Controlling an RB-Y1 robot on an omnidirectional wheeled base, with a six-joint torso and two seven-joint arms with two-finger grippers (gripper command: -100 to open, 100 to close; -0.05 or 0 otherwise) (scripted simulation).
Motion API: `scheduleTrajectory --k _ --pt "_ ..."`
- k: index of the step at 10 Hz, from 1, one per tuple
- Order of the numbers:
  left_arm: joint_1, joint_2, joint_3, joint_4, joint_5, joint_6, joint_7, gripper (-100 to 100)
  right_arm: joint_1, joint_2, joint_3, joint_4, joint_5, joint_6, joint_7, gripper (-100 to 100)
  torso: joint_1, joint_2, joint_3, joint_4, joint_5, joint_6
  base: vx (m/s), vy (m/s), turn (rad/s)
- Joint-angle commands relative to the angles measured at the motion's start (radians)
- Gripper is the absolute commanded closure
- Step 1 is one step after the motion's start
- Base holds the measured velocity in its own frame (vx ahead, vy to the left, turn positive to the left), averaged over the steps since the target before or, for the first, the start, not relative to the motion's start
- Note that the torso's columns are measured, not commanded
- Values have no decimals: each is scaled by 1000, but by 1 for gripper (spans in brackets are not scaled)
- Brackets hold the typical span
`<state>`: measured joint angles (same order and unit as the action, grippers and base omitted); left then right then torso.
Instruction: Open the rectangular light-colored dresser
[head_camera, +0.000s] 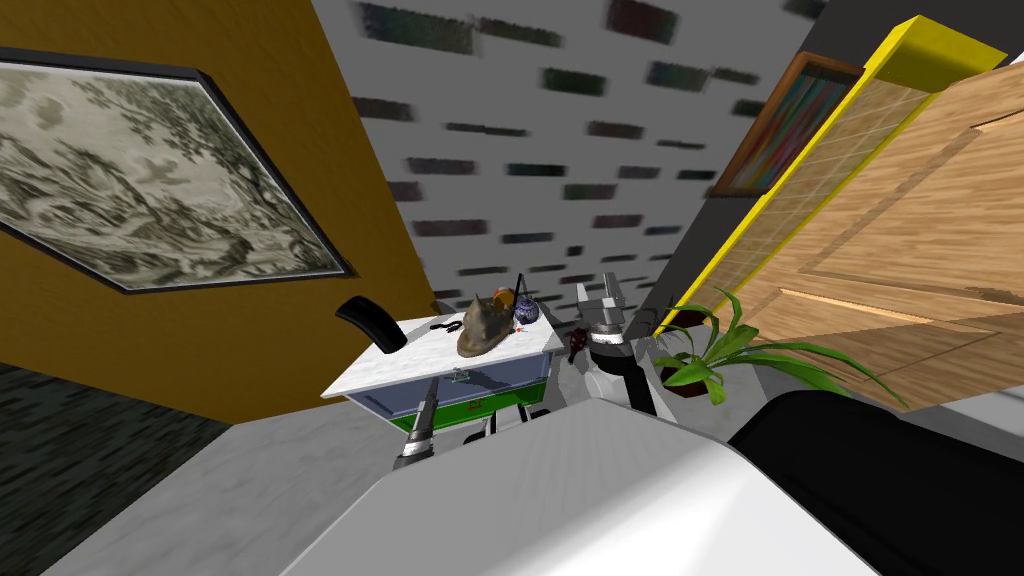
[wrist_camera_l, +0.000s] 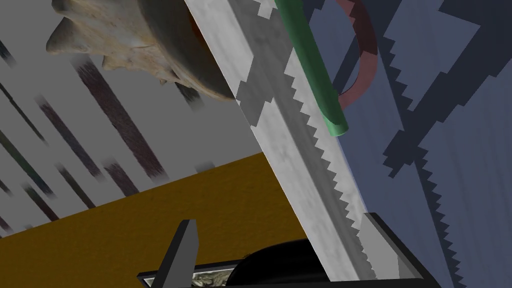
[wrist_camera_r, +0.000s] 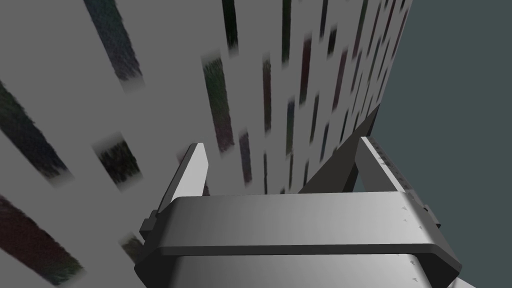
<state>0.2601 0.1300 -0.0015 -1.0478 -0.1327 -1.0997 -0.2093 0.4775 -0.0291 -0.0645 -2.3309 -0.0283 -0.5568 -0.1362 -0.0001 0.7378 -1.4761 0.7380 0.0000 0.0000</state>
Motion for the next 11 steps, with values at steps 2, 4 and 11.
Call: scheduleTrajectory --k 2,4,11 --pt "-25 -24 5 110 -7 -57 -9 -100 0 0 0 0 0 0 0 0 0 0 0 0 0 0 15 -17 10" --pt "-34 -35 7 169 -10 -76 -12 -100 0 0 0 0 0 0 0 0 0 0 0 0 0 0 20 -18 5" --pt "-73 -139 15 367 -24 -168 -28 -100 0 0 0 0 0 0 0 0 0 0 0 0 0 0 18 -20 7"
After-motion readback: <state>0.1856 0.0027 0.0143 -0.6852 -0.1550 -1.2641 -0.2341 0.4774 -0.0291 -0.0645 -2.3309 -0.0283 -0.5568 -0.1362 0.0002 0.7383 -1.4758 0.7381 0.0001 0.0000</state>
